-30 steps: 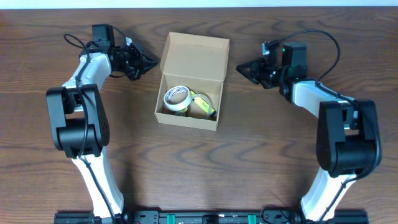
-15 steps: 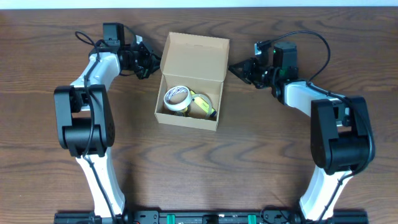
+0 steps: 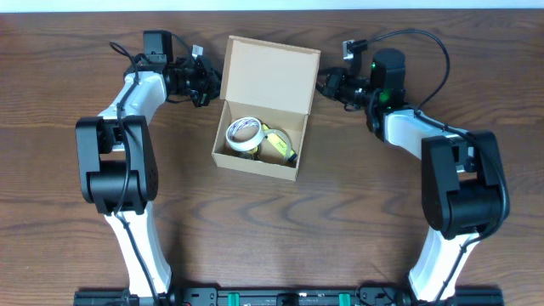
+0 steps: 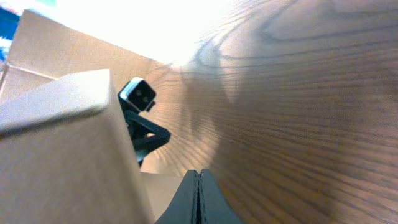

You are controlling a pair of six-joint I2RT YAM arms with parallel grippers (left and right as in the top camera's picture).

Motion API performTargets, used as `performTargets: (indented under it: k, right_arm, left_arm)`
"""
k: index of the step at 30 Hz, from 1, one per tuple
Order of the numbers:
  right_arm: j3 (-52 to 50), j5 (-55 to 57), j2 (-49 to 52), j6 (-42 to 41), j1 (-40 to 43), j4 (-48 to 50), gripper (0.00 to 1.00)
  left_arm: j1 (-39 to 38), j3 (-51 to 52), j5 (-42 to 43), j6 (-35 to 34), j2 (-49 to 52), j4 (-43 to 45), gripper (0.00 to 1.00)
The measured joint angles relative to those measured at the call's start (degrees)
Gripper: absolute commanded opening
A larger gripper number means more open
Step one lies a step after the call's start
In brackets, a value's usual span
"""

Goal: Pack container
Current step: 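Raise both grippers to the box lid flaps on either side, then push the lid down with both grippers, right gripper pressing it shut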

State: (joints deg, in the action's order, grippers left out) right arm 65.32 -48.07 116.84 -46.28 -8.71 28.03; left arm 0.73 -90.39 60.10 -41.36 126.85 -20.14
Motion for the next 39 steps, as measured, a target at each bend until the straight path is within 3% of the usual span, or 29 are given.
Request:
performTargets:
  k: [4, 13, 24, 39]
  right_arm:
    - [2.4, -2.6, 0.0, 0.0, 0.0, 0.1, 0.01]
    - [7.4, -7.1, 0.0, 0.0, 0.0, -0.8, 0.01]
    - [7.5, -10.1, -0.3, 0.4, -1.9, -6.1, 0.01]
    - [8.1, -6.0, -14.6, 16.0, -5.0, -35.3, 0.01]
  left_arm:
    - [0.2, -2.2, 2.1, 2.5, 0.0, -1.9, 0.05]
    - [0.3, -15.6, -1.9, 18.0, 0.0, -28.9, 0.05]
    - [0.3, -17.9, -6.1, 28.5, 0.0, -40.2, 0.06]
    - [0.3, -26.0, -16.6, 37.2, 0.0, -52.9, 0.06]
